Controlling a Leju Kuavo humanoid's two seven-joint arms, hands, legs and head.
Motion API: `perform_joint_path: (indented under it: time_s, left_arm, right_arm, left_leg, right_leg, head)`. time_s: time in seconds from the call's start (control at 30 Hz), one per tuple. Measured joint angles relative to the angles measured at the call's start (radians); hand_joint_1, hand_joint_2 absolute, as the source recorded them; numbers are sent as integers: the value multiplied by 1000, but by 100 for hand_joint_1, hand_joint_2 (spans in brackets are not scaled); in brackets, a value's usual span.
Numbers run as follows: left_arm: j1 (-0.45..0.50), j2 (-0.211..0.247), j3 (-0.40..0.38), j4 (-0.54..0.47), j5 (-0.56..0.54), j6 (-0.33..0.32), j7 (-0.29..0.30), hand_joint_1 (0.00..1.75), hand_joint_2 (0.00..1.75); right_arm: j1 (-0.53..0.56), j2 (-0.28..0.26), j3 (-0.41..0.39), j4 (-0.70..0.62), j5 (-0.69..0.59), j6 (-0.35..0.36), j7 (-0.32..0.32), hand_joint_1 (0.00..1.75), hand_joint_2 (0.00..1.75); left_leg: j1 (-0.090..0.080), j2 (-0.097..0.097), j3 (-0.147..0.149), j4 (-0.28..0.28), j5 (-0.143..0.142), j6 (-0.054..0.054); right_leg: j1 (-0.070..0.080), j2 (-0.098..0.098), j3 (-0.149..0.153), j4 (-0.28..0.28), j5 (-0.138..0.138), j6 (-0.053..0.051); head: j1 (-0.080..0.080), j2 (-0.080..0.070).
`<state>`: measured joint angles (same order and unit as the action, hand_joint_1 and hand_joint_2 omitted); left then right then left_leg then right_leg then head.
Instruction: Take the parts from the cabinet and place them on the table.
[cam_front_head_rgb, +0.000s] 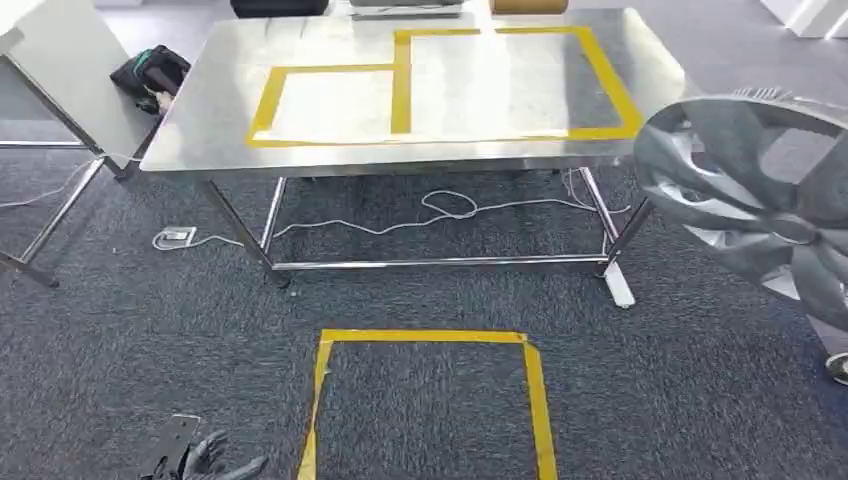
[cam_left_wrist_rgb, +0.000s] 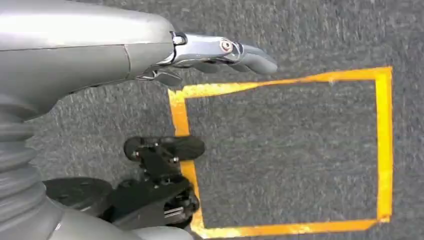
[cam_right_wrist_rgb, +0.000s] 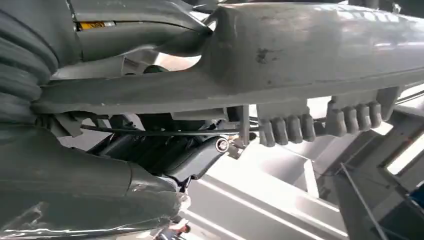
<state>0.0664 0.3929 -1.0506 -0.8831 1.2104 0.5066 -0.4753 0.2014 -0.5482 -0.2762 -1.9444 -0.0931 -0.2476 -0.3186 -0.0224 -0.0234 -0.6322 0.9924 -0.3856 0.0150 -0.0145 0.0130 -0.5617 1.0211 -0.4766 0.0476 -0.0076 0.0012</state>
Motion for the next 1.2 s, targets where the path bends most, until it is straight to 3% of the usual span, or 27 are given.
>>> perform_joint_path:
  time_s: [0.07,0.1,0.17,0.3,0.37,0.43,0.5,0.57,0.6,0.67,0.7,0.73,0.77,0.83,0.87,0.9,0.93,0.97,1.07,1.1,1.13,1.2]
  left_arm:
    - [-1,0,0,0,0,3,0,0,175]
    - [-1,0,0,0,0,3,0,0,175]
    - [-2,2,0,0,0,4,0,0,175]
    - [-2,2,0,0,-2,6,0,0,175]
    - [-1,3,0,0,-7,10,0,0,175]
    - [-2,5,0,0,-8,12,2,0,175]
    - [-1,7,-1,0,-10,13,4,0,175]
    - [-2,6,0,0,-10,12,5,0,175]
    - [-4,6,0,0,-10,12,5,0,175]
    - [-3,4,-1,0,-10,11,5,0,175]
    - [-2,3,-1,0,-10,11,5,0,175]
    - [-1,2,-2,0,-10,11,5,0,175]
    - [-1,1,-2,0,-10,11,5,0,175]
    - [-1,0,-2,0,-10,11,6,0,175]
    - [-1,3,-2,0,-11,11,6,0,175]
    - [-3,4,-2,0,-11,12,7,0,175]
    - [-2,5,-1,0,-11,13,7,0,175]
    - [0,5,-2,0,-12,15,8,0,175]
    - [0,9,-1,0,-13,17,10,0,175]
    - [-3,9,-1,0,-16,17,10,0,175]
    - [-5,9,-1,0,-16,18,11,0,175]
    - [-2,8,-2,0,-16,18,14,0,175]
  right_arm:
    - [0,0,0,1,1,0,0,175,175]
    - [0,0,1,1,1,0,0,175,175]
    - [-1,0,1,1,1,0,0,175,175]
    - [1,0,1,1,1,0,0,175,175]
    - [2,0,1,2,0,1,0,175,175]
    - [2,0,0,2,-1,2,-1,175,175]
    - [8,0,-1,3,-2,2,-5,175,175]
    - [8,-1,-2,3,-2,3,-7,175,175]
    - [4,-2,-4,3,-3,3,-9,175,175]
    - [5,-2,-4,3,-6,4,-10,175,175]
    - [5,-2,-4,3,-6,5,-9,175,175]
    - [8,-2,-4,3,-6,5,-8,175,175]
    - [10,-2,-4,4,-6,5,-8,175,175]
    - [9,-2,-5,4,-6,5,-9,175,175]
    - [8,-2,-5,5,-6,5,-10,175,175]
    - [8,0,-2,6,-7,5,-10,175,175]
    - [6,0,-3,6,-8,5,-9,175,175]
    - [10,0,-2,7,-8,5,-9,175,175]
    - [8,0,-3,8,-6,6,-9,175,175]
    - [7,0,-5,8,-6,6,-9,175,175]
    - [5,0,-5,8,-6,6,-9,175,175]
    - [6,0,-5,8,-6,6,-8,175,175]
  left_leg:
    - [-4,1,-2,2,3,46]
    - [-4,1,-1,2,4,49]
    - [-3,1,0,-1,5,48]
    - [0,1,0,-3,3,31]
    - [-1,1,-1,-2,-1,33]
    - [-4,1,0,-5,-8,38]
    - [-3,1,16,-34,-12,38]
    - [6,1,42,-43,-8,38]
    - [6,2,44,-43,-9,38]
    - [6,2,45,-41,-13,38]
    - [7,2,46,-41,-15,36]
    - [8,2,50,-40,-18,32]
    - [11,2,55,-38,-21,27]
    - [22,2,65,-24,-34,9]
    - [23,1,66,-17,-42,0]
    - [22,0,62,-5,-45,-6]
    - [20,0,56,-5,-51,-10]
    - [19,0,59,0,-50,-15]
    - [19,6,51,29,-56,-26]
    - [20,10,19,86,-70,-32]
    - [21,13,-36,174,-101,-37]
    - [22,13,-130,306,-159,-39]
  right_leg:
    - [-3,2,-2,-3,4,4]
    - [-3,2,-1,-3,4,4]
    - [0,2,-1,-3,3,3]
    - [1,1,-2,-3,2,-3]
    - [0,1,-1,-3,1,-1]
    - [-3,1,1,-14,1,3]
    - [-1,-1,11,0,28,19]
    - [0,-6,6,21,-16,17]
    - [0,-5,-19,79,-50,18]
    - [-1,-5,-102,233,-124,28]
    - [-2,-5,-130,279,-138,33]
    - [-4,-5,-135,276,-123,37]
    - [-7,-6,-116,228,-87,42]
    - [-17,-5,-28,38,22,56]
    - [-17,1,-8,1,18,67]
    - [-11,0,-15,-9,-21,42]
    - [-10,-5,-5,0,-12,21]
    - [-10,-3,-10,3,2,7]
    - [-15,-3,8,3,0,-9]
    - [-15,-3,14,2,-5,-14]
    - [-15,-4,18,2,-12,-19]
    - [-14,-3,28,2,-25,-21]
  head:
    - [-1,0]
    - [0,0]
    - [0,0]
    - [1,0]
    - [0,0]
    - [0,0]
    - [1,0]
    - [7,0]
    - [11,0]
    - [11,0]
    - [11,0]
    - [10,0]
    - [11,0]
    - [11,0]
    - [11,0]
    - [14,0]
    - [12,0]
    - [10,0]
    - [9,0]
    - [5,0]
    - [6,0]
    - [5,0]
